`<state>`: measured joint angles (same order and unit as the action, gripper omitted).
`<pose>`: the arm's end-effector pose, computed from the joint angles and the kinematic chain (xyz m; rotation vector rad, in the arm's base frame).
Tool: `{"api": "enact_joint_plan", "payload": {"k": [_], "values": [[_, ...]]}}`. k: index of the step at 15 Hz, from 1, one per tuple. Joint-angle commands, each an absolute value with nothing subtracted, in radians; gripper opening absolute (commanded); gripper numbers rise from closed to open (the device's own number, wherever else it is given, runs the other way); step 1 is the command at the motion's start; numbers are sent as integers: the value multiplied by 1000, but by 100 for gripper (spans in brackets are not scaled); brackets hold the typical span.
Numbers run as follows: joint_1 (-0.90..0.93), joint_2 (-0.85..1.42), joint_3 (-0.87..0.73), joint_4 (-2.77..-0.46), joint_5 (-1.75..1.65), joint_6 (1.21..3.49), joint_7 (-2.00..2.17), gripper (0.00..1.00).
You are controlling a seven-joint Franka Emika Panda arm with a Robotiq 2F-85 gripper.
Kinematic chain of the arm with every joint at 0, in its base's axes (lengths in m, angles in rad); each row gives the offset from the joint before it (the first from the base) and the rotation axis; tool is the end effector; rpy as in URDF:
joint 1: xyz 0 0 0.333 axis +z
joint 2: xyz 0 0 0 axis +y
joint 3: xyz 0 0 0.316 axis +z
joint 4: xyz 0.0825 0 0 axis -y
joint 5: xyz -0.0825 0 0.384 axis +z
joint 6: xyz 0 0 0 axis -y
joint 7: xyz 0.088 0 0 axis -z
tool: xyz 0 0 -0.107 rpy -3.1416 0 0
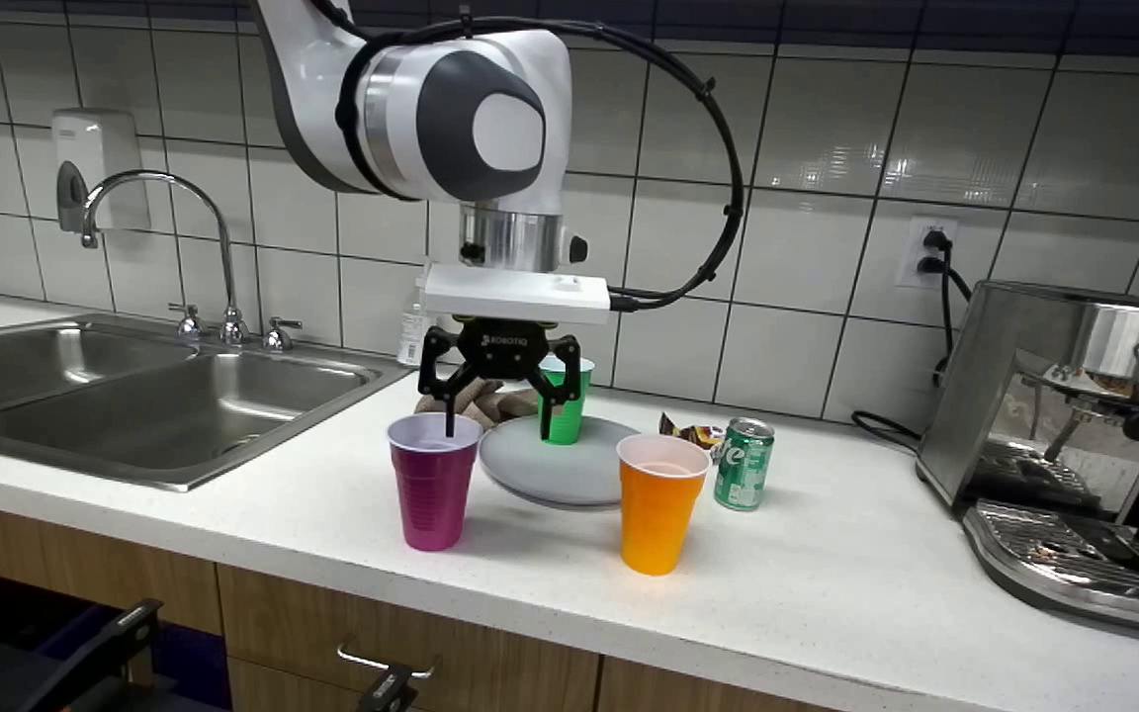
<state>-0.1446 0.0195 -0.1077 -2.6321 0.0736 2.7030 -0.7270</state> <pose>0.4210 -0.1113 0.2450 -3.0718 -0.6370 -0.0942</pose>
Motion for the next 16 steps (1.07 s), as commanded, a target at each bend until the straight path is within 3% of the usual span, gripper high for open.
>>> {"api": "enact_joint_plan", "payload": {"k": [1,4,5,6,14,16], "values": [[-136,42,-108,-2639,38,2750,-677,100],[-137,56,-105,-2636,39,2767,-675,98],[-138,60,-104,-2635,41,2773,-676,74],[-138,64,-103,-2635,41,2777,-676,74],[-140,76,-100,-2634,36,2787,-675,12],[-140,78,-99,-2635,37,2786,-675,0]]}}
